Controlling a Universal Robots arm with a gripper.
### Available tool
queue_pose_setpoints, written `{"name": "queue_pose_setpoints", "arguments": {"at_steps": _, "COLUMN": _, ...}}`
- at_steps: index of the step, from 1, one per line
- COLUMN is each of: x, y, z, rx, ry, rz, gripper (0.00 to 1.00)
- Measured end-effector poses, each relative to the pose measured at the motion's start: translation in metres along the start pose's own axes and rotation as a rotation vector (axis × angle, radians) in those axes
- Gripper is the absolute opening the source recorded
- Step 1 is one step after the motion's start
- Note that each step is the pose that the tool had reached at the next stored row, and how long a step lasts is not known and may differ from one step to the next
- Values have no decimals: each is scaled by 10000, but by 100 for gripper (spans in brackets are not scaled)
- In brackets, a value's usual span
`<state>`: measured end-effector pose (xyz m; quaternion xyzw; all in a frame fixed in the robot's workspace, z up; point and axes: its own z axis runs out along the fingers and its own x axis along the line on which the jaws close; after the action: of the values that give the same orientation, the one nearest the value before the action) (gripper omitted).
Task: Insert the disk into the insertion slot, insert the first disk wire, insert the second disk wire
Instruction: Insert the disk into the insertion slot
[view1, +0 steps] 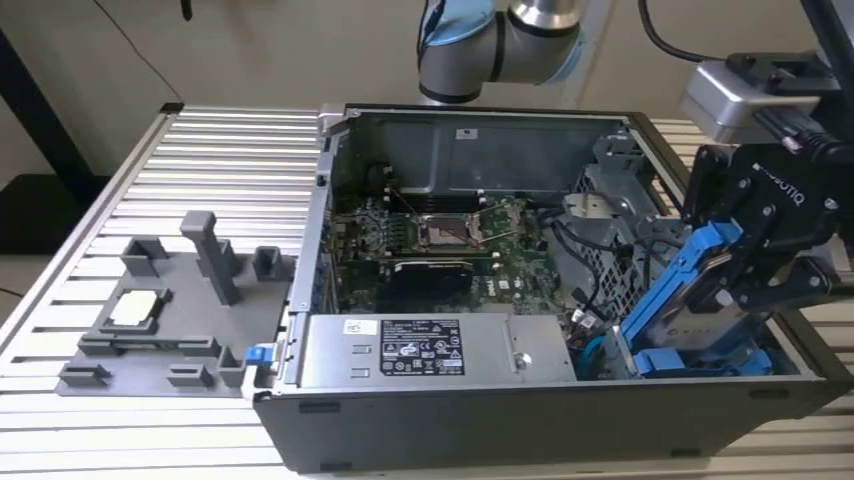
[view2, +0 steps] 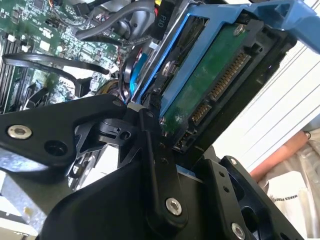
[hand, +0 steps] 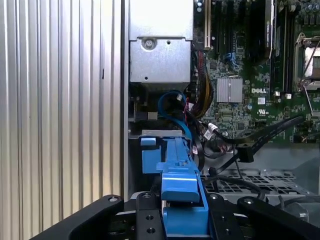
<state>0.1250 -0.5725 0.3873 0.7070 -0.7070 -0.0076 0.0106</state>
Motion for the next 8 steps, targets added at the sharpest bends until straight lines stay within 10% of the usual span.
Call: {"name": "queue_pose_setpoints", "arguments": {"at_steps": 8, "x": -1, "y": -4, "z": 132, "rx": 0, "ry": 1, "rz": 0, "gripper": 33}}
